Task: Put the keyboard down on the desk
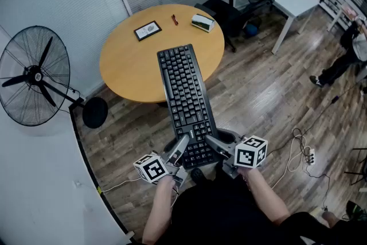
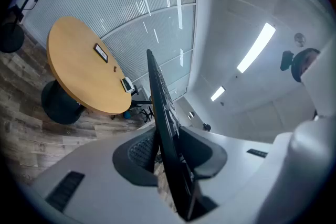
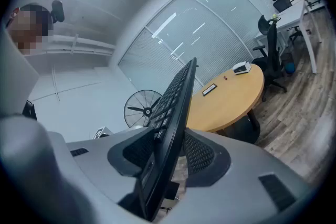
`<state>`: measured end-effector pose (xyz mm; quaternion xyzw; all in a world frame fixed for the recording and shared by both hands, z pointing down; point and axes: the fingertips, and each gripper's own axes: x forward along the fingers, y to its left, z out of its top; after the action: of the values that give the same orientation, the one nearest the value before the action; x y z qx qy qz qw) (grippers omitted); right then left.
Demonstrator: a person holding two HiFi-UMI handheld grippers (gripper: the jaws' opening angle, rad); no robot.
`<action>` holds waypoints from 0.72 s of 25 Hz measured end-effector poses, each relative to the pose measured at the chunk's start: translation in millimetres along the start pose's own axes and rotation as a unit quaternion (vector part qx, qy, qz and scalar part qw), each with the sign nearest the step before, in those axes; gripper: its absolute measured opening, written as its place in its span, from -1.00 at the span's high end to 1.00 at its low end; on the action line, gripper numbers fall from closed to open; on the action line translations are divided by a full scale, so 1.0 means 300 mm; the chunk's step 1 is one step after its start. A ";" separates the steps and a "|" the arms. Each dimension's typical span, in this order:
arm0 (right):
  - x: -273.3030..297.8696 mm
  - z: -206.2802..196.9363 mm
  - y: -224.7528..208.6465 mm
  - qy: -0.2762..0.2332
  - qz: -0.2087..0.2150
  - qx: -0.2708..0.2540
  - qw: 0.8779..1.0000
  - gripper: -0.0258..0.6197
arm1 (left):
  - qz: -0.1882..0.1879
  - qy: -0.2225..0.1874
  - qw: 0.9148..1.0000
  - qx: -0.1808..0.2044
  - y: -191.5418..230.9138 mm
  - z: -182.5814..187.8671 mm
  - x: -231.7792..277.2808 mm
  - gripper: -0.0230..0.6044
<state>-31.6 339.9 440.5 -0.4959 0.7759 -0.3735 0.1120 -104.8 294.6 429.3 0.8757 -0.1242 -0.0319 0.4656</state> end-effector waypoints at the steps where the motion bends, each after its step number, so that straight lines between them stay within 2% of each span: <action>1: 0.001 0.004 0.001 0.000 -0.001 -0.002 1.000 0.35 | 0.000 0.000 1.000 0.004 -0.002 0.004 0.003 0.61; 12: 0.003 0.033 0.018 -0.016 -0.005 -0.016 1.000 0.35 | -0.007 -0.007 1.000 0.024 -0.015 0.024 0.007 0.59; 18: -0.026 0.009 0.028 -0.014 -0.002 -0.015 1.000 0.35 | -0.002 -0.009 1.000 0.029 -0.035 -0.008 -0.010 0.59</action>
<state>-32.2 347.3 431.3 -0.5040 0.7790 -0.3550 0.1144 -105.5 302.9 421.7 0.8887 -0.1277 -0.0375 0.4387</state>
